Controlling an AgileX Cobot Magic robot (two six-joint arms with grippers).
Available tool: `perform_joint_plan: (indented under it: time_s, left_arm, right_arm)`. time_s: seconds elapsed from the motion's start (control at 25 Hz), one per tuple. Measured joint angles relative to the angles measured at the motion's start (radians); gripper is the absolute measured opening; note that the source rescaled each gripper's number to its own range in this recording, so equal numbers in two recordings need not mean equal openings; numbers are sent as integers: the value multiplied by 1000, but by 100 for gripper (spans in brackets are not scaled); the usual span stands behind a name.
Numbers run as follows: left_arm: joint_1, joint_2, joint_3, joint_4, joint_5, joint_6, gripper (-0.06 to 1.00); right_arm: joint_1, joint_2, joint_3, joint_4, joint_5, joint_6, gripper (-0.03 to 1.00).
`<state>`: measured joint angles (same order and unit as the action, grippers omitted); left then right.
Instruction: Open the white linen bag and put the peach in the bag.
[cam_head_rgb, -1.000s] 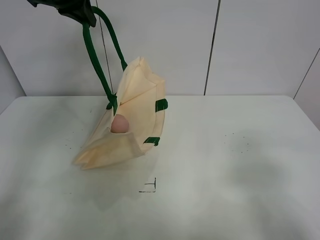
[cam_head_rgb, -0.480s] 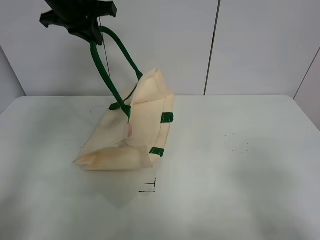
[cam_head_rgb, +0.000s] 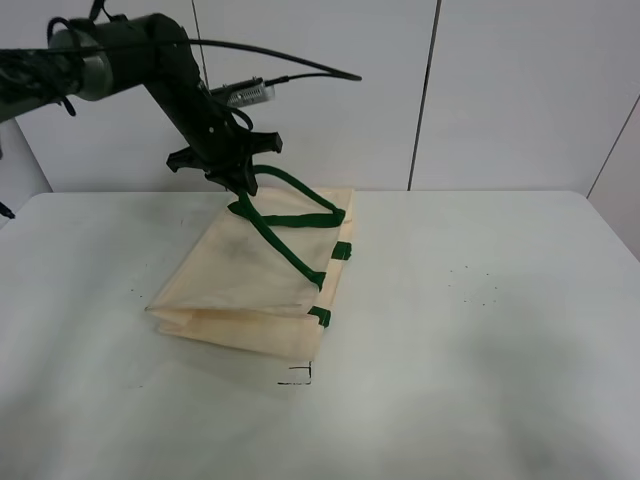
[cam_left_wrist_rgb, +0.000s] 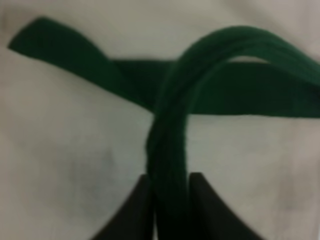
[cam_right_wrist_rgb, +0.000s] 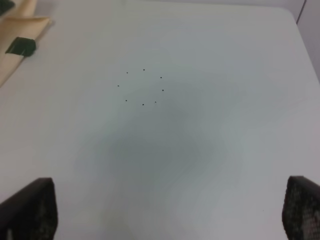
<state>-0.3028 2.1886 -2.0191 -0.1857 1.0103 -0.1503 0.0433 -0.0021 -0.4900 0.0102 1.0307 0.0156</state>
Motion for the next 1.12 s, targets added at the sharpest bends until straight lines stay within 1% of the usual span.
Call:
perform_joint_plan:
  time_s: [0.16,0.2,0.28,0.36,0.48,0.52,0.64,0.76,0.96,1.04,1.12]
  left_arm:
    - [0,53,1,-1,0,5,66]
    - [0,55,2,4,-1,6,75]
    - [0,55,2,44,-2,7,84]
    - [0,55,2,125,1,7,88]
    - [3,55,2,260,32,-11,89]
    - [9,55,2,284,38,-20,89]
    - [55,55,2,289,44,-27,90]
    - [130,55,2,292,57,-17,90]
    - [270,55,2,299,116,-13,90]
    - [304,52,9,276,127,-8,90]
    - [310,26,33,257,130,3,90]
  right_arm:
    - [0,0,0,-1,0,0,100]
    - [0,0,0,-1,0,0,100]
    - [0,0,0,-1,0,0,100]
    - [0,0,0,-1,0,0,100]
    - [0,0,0,-1,0,0,100]
    - [0,0,0,-1,0,0,100]
    - [0,0,0,-1,0,0,100]
    - [0,0,0,-2,0,0,100]
    - [0,0,0,-2,0,0,100]
    - [0,0,0,-2,0,0,100]
    - [0,0,0,-2,0,0,100]
